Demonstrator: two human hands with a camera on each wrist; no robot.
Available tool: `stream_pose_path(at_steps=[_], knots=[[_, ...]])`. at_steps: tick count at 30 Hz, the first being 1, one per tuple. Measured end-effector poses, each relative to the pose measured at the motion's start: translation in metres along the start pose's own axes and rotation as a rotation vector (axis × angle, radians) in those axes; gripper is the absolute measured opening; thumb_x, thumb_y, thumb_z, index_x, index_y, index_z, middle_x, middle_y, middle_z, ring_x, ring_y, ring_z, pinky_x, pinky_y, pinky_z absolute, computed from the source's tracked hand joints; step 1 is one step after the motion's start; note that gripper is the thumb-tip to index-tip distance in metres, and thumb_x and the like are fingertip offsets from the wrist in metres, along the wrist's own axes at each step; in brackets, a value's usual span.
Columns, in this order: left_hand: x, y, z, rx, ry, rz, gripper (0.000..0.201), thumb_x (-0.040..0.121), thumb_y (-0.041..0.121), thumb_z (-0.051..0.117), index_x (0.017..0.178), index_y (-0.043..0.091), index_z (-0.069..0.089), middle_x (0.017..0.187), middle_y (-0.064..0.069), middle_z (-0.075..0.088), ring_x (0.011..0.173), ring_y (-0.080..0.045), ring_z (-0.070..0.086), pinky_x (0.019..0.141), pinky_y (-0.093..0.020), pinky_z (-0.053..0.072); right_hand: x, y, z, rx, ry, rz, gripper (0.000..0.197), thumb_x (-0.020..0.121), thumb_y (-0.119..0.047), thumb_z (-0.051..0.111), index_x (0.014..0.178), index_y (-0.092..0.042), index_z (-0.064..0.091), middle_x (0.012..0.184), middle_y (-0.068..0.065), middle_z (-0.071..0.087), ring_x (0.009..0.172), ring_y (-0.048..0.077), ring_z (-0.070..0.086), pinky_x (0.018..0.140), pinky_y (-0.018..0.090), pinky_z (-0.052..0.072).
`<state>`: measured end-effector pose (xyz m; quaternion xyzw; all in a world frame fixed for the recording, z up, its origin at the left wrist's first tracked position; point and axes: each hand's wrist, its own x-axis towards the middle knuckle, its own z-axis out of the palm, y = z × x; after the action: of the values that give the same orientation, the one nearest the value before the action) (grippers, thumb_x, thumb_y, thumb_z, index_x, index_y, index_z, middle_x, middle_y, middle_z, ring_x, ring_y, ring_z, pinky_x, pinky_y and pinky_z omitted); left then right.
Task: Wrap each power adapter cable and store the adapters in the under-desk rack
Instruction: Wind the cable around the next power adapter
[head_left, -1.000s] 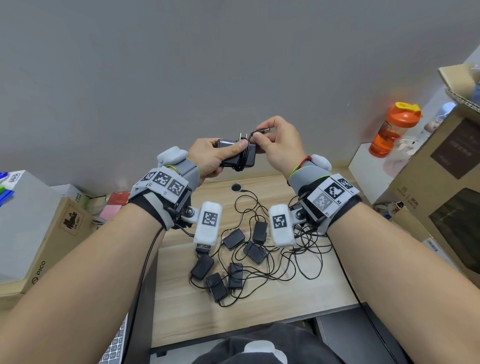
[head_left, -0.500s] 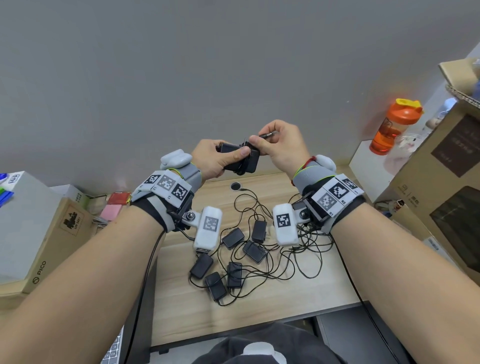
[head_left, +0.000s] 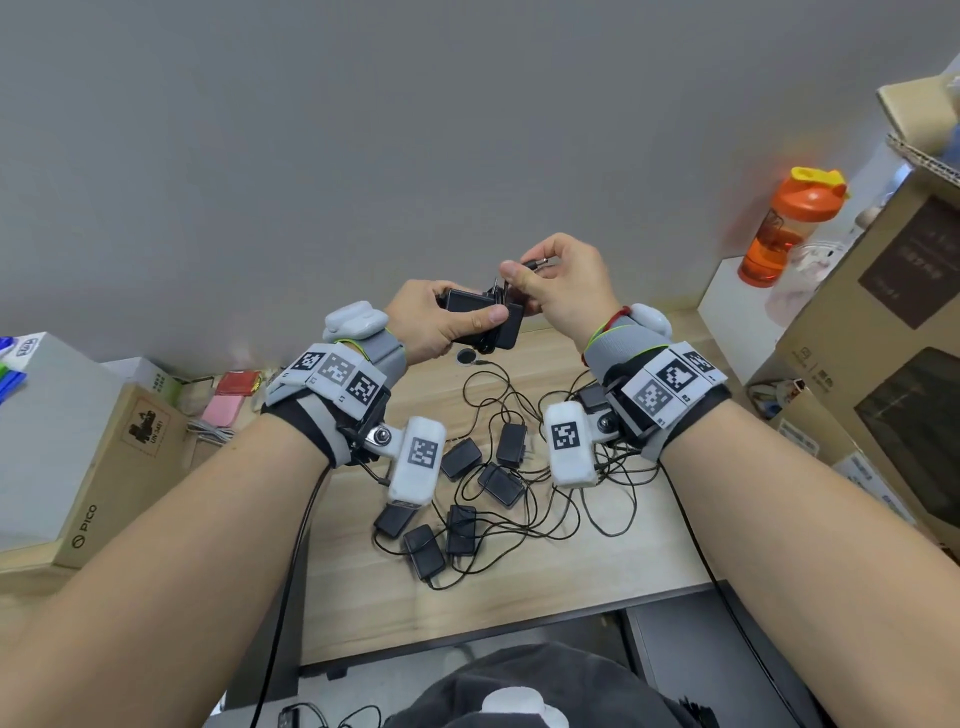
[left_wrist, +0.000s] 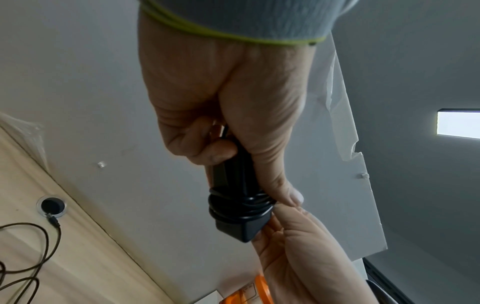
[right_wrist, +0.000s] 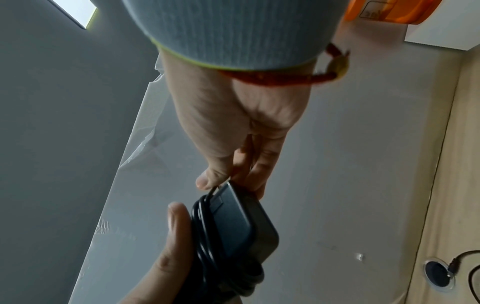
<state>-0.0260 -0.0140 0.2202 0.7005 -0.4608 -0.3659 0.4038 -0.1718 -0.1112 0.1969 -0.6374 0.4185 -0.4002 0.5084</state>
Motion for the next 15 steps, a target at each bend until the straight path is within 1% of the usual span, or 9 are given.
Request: stream_pose_path(at_steps=[1,3,5,7,9,11,13,15], knots=[[-0.002,0.000,0.002,-0.001,-0.020,-0.016,0.036,0.079,0.028,0.080,0.100,0.001,0.068,0.060,-0.001,0.054,0.037,-0.007,0.038,0.039,-0.016,0.029,-0.002,0.000,-0.003,0.004,-0.024,0.002,0.026,0.079,-0.023,0.081,0.078,-0.018,0.056,0.065,0.008,0.066,0.046,0.004,0.060,0.046,0.023,0.048],[-0.004,-0.002,0.008,0.003,-0.059,-0.051,0.036,0.079,0.026,0.079,0.101,0.000,0.067,0.065,-0.006,0.054,0.038,-0.008,0.038,0.038,-0.017,0.029,-0.005,0.003,-0.010,0.018,-0.083,0.026,0.024,0.081,-0.022,0.080,0.080,-0.016,0.057,0.063,0.008,0.066,0.044,0.005,0.058,0.046,0.022,0.047],[-0.006,-0.005,0.014,0.021,-0.093,-0.073,0.037,0.078,0.030,0.080,0.099,0.002,0.067,0.069,-0.009,0.055,0.046,-0.014,0.038,0.040,-0.019,0.029,-0.009,0.008,-0.018,0.068,-0.157,0.077,0.022,0.084,-0.018,0.077,0.082,-0.013,0.055,0.056,0.003,0.064,0.040,0.008,0.052,0.046,0.022,0.046],[-0.008,-0.009,0.021,0.060,-0.127,-0.090,0.039,0.074,0.036,0.082,0.096,0.007,0.069,0.071,-0.008,0.059,0.052,-0.018,0.039,0.041,-0.020,0.031,-0.013,0.015,-0.027,0.123,-0.243,0.130,0.020,0.087,-0.014,0.073,0.085,-0.011,0.054,0.050,-0.003,0.061,0.043,0.013,0.047,0.048,0.023,0.046],[-0.009,-0.013,0.031,0.095,-0.149,-0.111,0.037,0.072,0.038,0.083,0.094,0.011,0.070,0.069,-0.005,0.062,0.051,-0.016,0.041,0.042,-0.019,0.033,-0.017,0.026,-0.037,0.166,-0.331,0.203,0.017,0.089,-0.016,0.071,0.086,-0.013,0.054,0.055,-0.004,0.062,0.049,0.015,0.044,0.053,0.026,0.046],[-0.012,-0.017,0.044,0.091,-0.147,-0.119,0.037,0.073,0.038,0.083,0.096,0.012,0.072,0.066,-0.001,0.061,0.045,-0.011,0.041,0.041,-0.018,0.033,-0.022,0.038,-0.045,0.205,-0.391,0.289,0.015,0.092,-0.020,0.068,0.084,-0.019,0.056,0.062,-0.006,0.062,0.049,0.011,0.047,0.056,0.025,0.046],[-0.016,-0.022,0.057,0.063,-0.152,-0.123,0.044,0.068,0.043,0.084,0.097,0.011,0.072,0.061,0.003,0.060,0.043,-0.008,0.042,0.042,-0.018,0.033,-0.028,0.048,-0.048,0.202,-0.411,0.355,0.013,0.092,-0.023,0.066,0.082,-0.022,0.058,0.065,-0.007,0.061,0.050,0.010,0.051,0.052,0.022,0.046],[-0.019,-0.028,0.073,0.038,-0.184,-0.121,0.055,0.059,0.053,0.087,0.092,0.012,0.071,0.062,0.003,0.059,0.045,-0.009,0.043,0.044,-0.019,0.033,-0.034,0.061,-0.050,0.174,-0.404,0.411,0.014,0.094,-0.019,0.063,0.080,-0.022,0.059,0.070,-0.005,0.059,0.055,0.012,0.052,0.049,0.021,0.047]])
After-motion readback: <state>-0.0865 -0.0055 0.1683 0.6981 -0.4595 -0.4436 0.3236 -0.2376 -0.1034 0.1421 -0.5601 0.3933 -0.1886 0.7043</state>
